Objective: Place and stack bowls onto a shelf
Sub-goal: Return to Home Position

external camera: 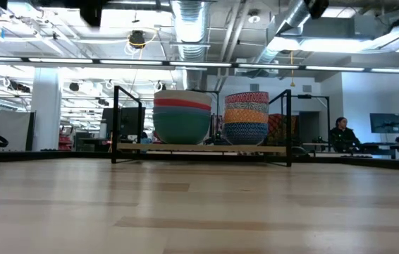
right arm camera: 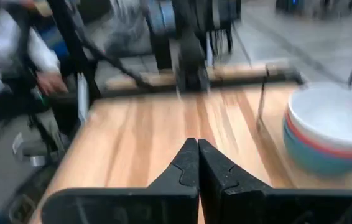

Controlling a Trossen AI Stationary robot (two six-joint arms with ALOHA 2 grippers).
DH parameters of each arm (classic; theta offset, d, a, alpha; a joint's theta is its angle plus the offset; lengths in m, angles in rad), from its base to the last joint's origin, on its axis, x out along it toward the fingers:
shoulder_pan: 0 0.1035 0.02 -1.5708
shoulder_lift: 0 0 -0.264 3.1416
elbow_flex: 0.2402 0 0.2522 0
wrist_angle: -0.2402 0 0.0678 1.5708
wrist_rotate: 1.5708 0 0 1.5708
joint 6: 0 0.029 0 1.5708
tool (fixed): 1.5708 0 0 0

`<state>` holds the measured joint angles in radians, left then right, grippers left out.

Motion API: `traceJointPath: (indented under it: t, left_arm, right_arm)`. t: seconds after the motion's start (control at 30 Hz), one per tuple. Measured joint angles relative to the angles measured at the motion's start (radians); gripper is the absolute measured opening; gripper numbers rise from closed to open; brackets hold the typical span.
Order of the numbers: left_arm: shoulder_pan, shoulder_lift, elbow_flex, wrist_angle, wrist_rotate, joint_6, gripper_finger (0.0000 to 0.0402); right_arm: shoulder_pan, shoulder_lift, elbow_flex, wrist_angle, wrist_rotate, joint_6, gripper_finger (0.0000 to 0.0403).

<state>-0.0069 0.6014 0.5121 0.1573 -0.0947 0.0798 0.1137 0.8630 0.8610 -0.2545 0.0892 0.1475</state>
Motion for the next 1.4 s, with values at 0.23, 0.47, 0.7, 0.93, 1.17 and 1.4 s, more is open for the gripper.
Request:
traceJointPath:
  t: [0.23,0.47,0.7,0.93,1.17,1.4]
  left_arm:
    - [0.006,-0.089,-0.167,0.153,-0.136,-0.062,0.0000]
    - [0.008,-0.184,-0.175,-0.053,-0.066,-0.077,0.0000]
    - [0.008,-0.236,-0.283,0.001,-0.053,-0.089,0.0000]
    - [0.008,-0.347,-0.304,-0.094,-0.055,-0.092,0.0000]
    - [0.009,-0.490,-0.304,-0.260,-0.060,-0.092,0.0000]
    - [0.009,-0.601,-0.301,-0.372,-0.098,-0.092,0.0000]
  right_arm:
    - [0.105,-0.153,-0.259,0.276,0.101,0.038,0.0019]
    - [0.138,-0.209,-0.383,0.320,0.073,0.003,0.0019]
    - [0.059,-0.247,-0.548,0.584,0.056,-0.024,0.0019]
    - [-0.078,-0.309,-0.641,0.659,-0.116,-0.024,0.0019]
    - [-0.171,-0.360,-0.730,0.763,-0.219,0.036,0.0019]
    - [-0.137,-0.443,-0.755,0.718,-0.220,0.037,0.0018]
